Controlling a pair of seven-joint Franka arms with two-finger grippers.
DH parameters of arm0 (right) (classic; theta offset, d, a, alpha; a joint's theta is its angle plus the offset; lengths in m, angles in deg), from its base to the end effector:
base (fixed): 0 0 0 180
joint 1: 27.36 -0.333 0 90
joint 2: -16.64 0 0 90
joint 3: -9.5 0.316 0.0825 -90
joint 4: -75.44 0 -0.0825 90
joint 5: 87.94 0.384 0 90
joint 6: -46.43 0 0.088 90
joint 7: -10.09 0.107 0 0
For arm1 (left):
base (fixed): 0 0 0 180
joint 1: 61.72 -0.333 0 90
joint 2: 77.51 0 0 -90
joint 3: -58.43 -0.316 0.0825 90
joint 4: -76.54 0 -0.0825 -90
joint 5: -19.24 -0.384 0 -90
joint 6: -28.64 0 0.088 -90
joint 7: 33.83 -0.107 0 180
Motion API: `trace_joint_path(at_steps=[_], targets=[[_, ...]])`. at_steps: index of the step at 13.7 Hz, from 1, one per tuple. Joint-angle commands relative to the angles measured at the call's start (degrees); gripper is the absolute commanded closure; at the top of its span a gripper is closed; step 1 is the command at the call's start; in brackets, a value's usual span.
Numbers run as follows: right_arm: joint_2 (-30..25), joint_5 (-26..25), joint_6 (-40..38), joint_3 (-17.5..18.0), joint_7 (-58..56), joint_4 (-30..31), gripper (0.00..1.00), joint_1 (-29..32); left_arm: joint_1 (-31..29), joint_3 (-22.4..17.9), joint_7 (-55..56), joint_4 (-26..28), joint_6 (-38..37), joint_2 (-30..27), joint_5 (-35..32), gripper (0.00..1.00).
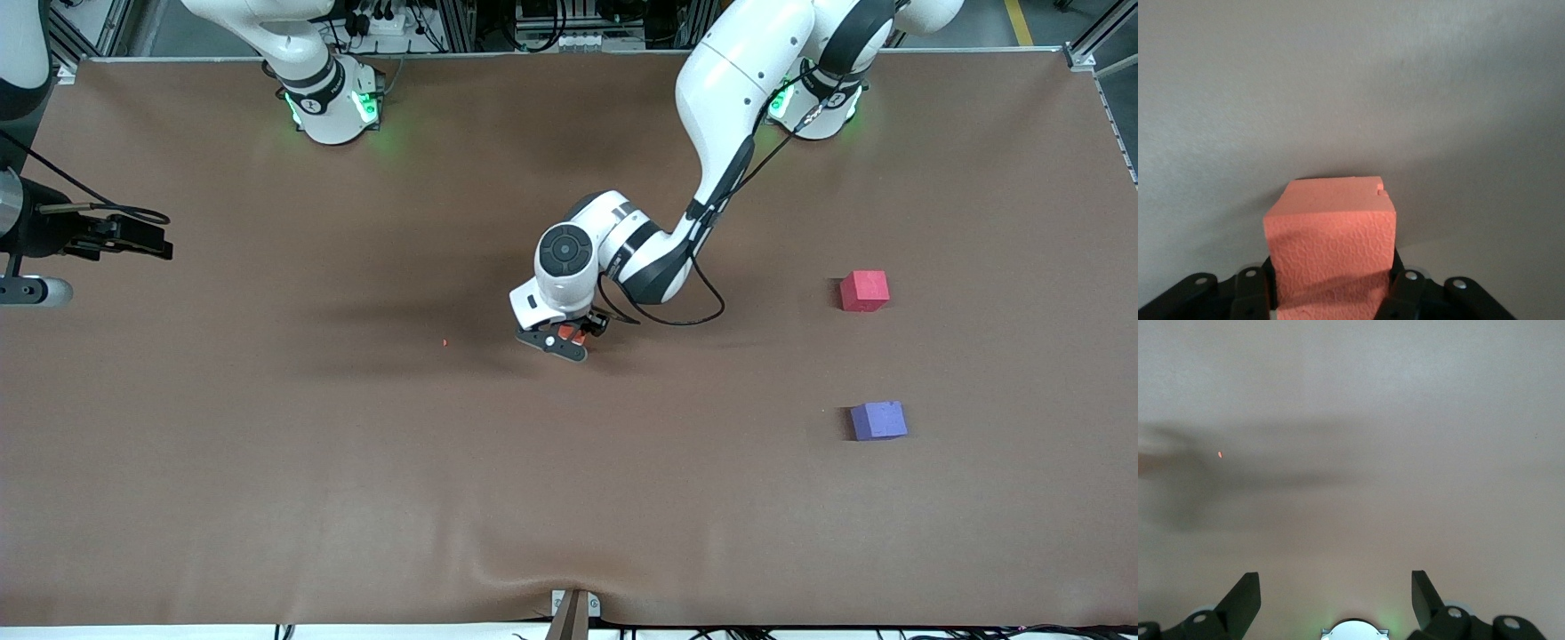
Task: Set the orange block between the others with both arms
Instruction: 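Carry the orange cube with the left gripper toward the pink and purple cubes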
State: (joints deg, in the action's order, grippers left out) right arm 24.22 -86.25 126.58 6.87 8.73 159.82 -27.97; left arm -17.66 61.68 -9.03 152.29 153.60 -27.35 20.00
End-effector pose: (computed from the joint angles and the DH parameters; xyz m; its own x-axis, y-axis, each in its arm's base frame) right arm 0.5741 -0.0150 0.5820 0.9790 -0.0066 -0.2039 -0.0126 -0.9995 -0.0283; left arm 0.5092 -0.5386 0.2060 0.9331 -0.3576 -0.0374 -0.3560 -0.9335 0.0425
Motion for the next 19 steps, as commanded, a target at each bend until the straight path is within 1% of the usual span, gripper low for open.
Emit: trace_joint_path(at_steps=[1,3,5,7,9,11,12,15,17,19], targets=[[-0.72,-0.54,-0.6,-0.45,0.48,0.0,0.0,-0.44,-1.07,-1.13,4.54,0.26,-3.03,-3.47,-0.67,1.0],[-0.46,-0.28,-0.6,-0.45,0.14,-0.09,0.0,-0.26,-3.79,-2.36,5.52,0.97,-9.87,-8.65,-0.84,1.0],[-0.46,-0.71,-0.6,-0.45,0.13,-0.09,0.0,-0.44,-8.61,-2.98,3.95,3.33,-14.72,-14.62,-1.19,1.0],[-0.46,-0.28,-0.6,-0.45,0.04,-0.09,0.0,-0.17,-13.36,-2.81,0.53,6.75,-16.67,-20.42,-1.19,1.0],[-0.46,-0.28,-0.6,-0.45,0.05,-0.09,0.0,-0.35,-19.24,-2.63,-4.47,11.05,-17.11,-25.52,-1.19,1.0],[-0.46,-0.19,-0.51,-0.54,-0.04,-0.09,0.0,-0.09,-24.69,-2.72,-8.96,16.06,-17.12,-29.31,-1.19,1.0],[-0.46,-0.28,-0.34,-0.54,0.04,-0.09,0.0,-0.26,-28.2,-2.63,-11.33,17.65,-17.03,-30.2,-1.19,1.0],[-0.46,-0.19,-0.34,-0.62,-0.04,-0.09,0.0,0.0,-35.85,-2.55,-17.84,20.3,-16.59,-30.64,-1.19,1.0],[-0.46,-0.28,-0.25,-0.54,-0.04,-0.18,0.0,0.09,-38.15,-2.63,-18.38,22.32,-15.72,-30.73,-1.19,1.0],[-0.46,-0.19,-0.16,-0.62,-0.04,-0.09,0.0,0.0,-40.88,-2.55,-18.64,26.26,-12.21,-31.43,-1.28,1.0]])
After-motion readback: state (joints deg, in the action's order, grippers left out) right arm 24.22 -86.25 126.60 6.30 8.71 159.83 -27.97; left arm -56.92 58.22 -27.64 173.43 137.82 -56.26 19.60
